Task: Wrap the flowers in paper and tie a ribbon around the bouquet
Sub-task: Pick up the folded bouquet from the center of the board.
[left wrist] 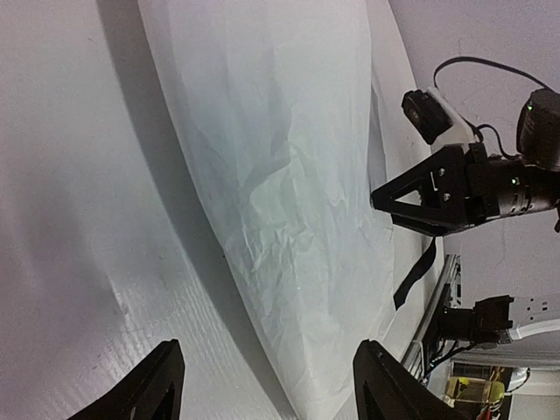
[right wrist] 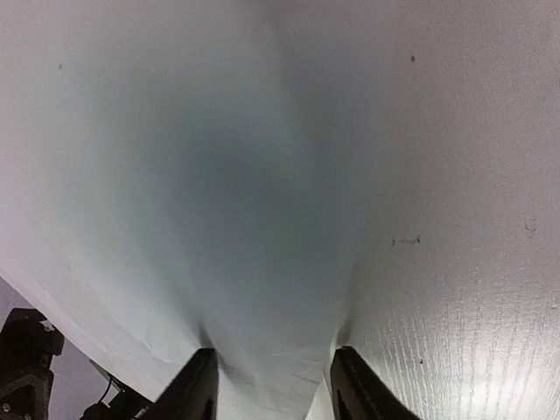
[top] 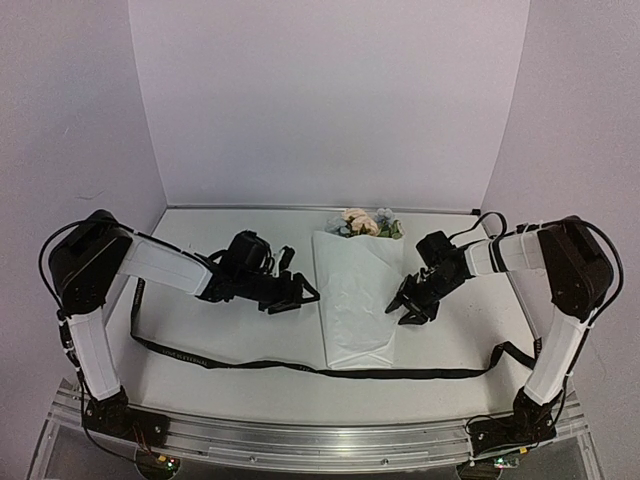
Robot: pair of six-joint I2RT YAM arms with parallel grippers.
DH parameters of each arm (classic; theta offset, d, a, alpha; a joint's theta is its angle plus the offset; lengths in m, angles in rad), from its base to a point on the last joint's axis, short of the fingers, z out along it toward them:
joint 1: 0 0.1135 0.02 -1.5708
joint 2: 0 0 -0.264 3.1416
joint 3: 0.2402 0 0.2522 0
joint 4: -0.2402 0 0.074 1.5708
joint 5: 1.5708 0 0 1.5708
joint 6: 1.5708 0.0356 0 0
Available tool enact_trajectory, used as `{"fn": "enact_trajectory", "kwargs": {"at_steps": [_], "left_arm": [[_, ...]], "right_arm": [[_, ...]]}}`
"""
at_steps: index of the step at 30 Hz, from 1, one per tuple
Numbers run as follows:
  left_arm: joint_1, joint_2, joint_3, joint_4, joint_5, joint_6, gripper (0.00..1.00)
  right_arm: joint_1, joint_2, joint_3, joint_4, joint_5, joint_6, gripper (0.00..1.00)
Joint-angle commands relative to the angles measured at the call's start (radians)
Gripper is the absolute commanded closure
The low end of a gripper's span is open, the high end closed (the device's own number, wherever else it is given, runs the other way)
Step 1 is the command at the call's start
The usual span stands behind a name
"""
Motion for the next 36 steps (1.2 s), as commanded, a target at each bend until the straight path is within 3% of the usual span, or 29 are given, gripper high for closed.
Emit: {"fn": "enact_trajectory", "kwargs": {"at_steps": [1,9,13,18,26,36], "left_arm": [[-0.031,0.093,0.098,0.049,0.054,0.007,0.33],[-0.058,0.179,0.195,-0.014,0.02,-0.025,0.43],[-0.06,0.199,0.24,-0.074,0.025,-0.045,0.61],[-0.061,0.178,0.269,-0.142,0.019,-0.071,0.77],[-0.06,0.13,0.296,-0.271,0.035,-0.109,0.81],[-0.062,0.015,0.195,-0.292,0.07,-0.159,0.81]], "right_arm": [[0.003,0.015,0.012,0.038,-0.025,0.04,0.67],[0.003,0.027,0.025,0.057,-0.049,0.087,0.91],[0.003,0.015,0.033,0.059,-0.057,0.12,0.99],[0.003,-0.002,0.048,0.058,-0.067,0.183,1.0],[0.018,-0.048,0.04,0.03,-0.07,0.274,1.0],[0.104,-0.126,0.003,-0.014,-0.014,0.311,1.0]]}}
